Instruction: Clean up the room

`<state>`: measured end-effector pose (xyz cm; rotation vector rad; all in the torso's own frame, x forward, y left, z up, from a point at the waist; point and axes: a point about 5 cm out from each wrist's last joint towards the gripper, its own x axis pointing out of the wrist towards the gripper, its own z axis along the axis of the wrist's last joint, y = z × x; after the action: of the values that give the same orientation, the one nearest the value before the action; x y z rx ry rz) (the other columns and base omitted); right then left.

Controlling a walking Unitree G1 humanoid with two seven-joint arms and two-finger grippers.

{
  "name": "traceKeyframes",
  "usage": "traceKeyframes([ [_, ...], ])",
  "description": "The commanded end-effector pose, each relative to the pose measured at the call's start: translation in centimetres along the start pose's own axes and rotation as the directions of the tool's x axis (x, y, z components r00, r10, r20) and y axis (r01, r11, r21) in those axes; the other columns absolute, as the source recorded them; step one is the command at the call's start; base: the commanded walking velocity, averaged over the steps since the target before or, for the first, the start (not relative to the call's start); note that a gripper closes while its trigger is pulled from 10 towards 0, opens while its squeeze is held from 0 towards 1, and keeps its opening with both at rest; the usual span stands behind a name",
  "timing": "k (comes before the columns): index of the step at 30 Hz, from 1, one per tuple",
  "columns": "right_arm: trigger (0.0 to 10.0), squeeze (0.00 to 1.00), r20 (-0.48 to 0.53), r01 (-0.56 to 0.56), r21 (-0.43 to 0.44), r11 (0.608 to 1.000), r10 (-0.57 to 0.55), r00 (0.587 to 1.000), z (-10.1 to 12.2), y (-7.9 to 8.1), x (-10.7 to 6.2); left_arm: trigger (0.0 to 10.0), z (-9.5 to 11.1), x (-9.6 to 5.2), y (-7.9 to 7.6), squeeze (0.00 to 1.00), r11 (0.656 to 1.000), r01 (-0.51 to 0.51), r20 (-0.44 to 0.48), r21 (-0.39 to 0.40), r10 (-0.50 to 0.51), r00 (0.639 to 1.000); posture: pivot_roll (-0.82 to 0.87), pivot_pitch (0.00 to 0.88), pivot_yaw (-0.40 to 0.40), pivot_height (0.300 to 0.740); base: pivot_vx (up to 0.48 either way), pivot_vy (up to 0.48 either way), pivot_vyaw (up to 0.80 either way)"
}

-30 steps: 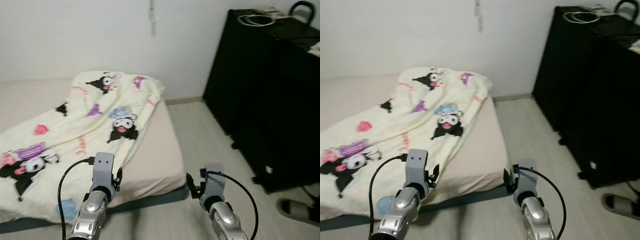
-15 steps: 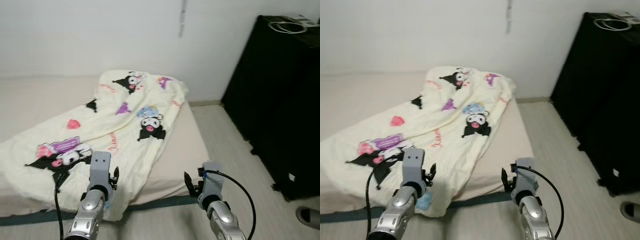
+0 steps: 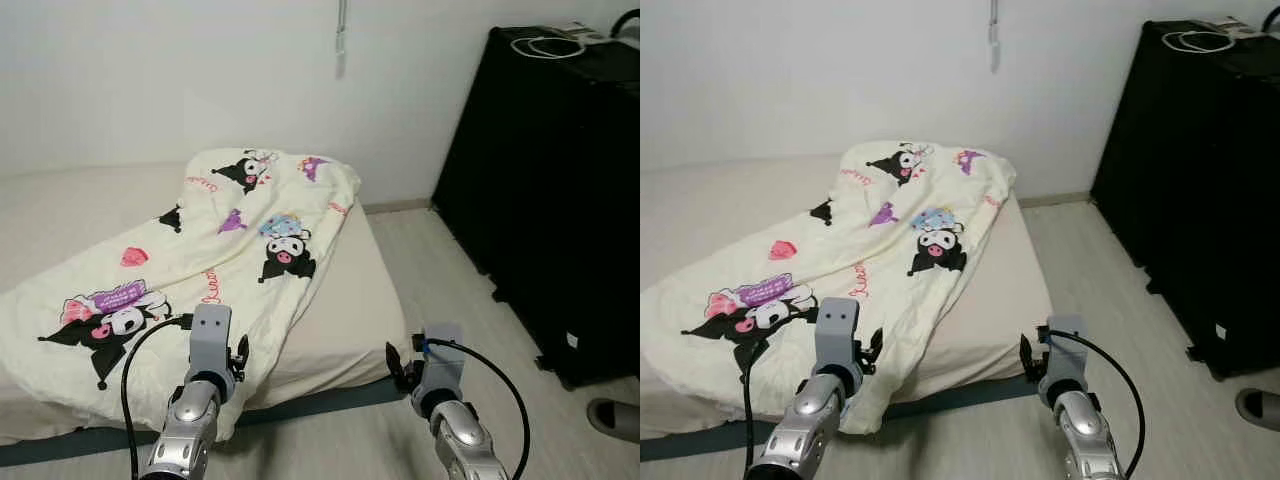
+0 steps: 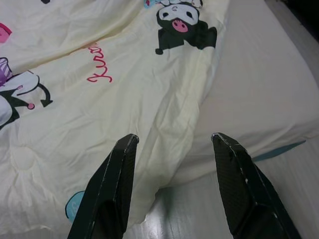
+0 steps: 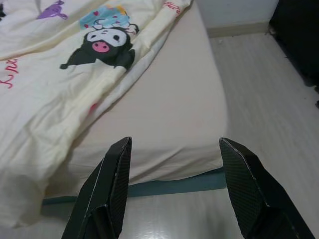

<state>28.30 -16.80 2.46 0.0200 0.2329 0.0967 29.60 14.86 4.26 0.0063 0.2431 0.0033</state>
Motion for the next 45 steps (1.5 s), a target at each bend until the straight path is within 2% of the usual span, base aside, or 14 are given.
traceKeyframes([
  [1, 10.0, 0.00, -0.017, -0.009, 0.003, 1.000, 0.009, 1.000, -0.50, 0.28, -0.17, 10.0, -0.52, -0.08, -0.03, 0.00, 1.000, -0.002, -0.032, 0.019, 0.003, 0.999, 0.04, 0.120, 0.007, 0.740, 0.000, 0.000, 0.00],
  [14, 10.0, 0.00, -0.022, -0.005, 0.014, 1.000, 0.005, 1.000, -0.61, 0.11, -0.26, 10.0, -0.44, -0.08, -0.21, 0.00, 1.000, 0.008, -0.026, 0.004, -0.008, 1.000, 0.03, 0.125, 0.006, 0.740, 0.000, 0.000, 0.00],
  [22, 10.0, 0.00, -0.025, -0.043, -0.027, 0.999, 0.042, 0.999, -0.52, 0.53, -0.16, 10.0, -0.25, -0.15, -0.25, 0.00, 1.000, 0.015, -0.011, -0.005, -0.015, 1.000, 0.03, 0.125, 0.004, 0.740, 0.000, 0.000, 0.00],
  [45, 10.0, 0.00, -0.016, -0.051, -0.028, 0.998, 0.051, 0.999, -0.43, 0.70, -0.16, 10.0, -0.24, -0.10, -0.35, 0.00, 1.000, 0.020, -0.019, 0.003, -0.020, 1.000, 0.03, 0.118, 0.003, 0.740, 0.000, 0.000, 0.80],
])
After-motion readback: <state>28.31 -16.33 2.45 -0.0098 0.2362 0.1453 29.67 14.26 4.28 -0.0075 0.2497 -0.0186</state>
